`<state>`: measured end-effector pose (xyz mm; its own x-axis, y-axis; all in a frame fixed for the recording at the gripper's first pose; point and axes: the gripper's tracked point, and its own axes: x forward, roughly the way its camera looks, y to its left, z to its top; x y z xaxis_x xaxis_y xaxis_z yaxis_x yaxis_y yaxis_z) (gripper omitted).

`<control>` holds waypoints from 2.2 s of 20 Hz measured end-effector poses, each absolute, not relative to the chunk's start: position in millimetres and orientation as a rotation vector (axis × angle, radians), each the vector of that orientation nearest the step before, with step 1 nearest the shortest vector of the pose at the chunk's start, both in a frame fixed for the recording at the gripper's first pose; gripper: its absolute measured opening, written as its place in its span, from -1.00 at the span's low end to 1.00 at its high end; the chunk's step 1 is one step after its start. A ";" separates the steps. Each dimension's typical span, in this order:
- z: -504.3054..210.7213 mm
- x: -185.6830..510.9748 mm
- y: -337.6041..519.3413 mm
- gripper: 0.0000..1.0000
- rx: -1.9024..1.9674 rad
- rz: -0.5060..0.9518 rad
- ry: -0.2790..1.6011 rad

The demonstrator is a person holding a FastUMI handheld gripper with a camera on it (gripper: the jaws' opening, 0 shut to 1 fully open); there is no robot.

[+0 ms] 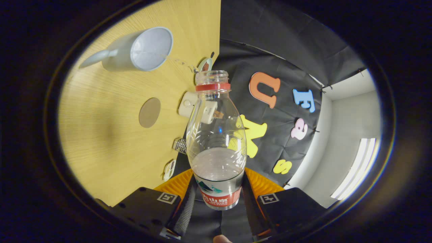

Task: Take the bottle from table, then pour the juice into the cup, finally place the bottle on the coaster

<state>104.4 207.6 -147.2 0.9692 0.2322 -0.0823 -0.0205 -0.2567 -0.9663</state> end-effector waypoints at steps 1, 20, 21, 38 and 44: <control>-145.8 104.7 208.0 0.46 -1.820 0.239 -0.159; -118.9 106.9 224.0 0.46 -1.927 0.221 -0.249; -117.7 106.4 223.9 0.46 -1.935 0.221 -0.253; -107.8 105.0 233.8 0.46 -2.004 0.210 -0.288; -114.2 109.0 231.5 0.46 -1.929 0.239 -0.238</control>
<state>109.0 231.5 -114.2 0.9591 0.2780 -0.0529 0.0521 -0.3571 -0.9326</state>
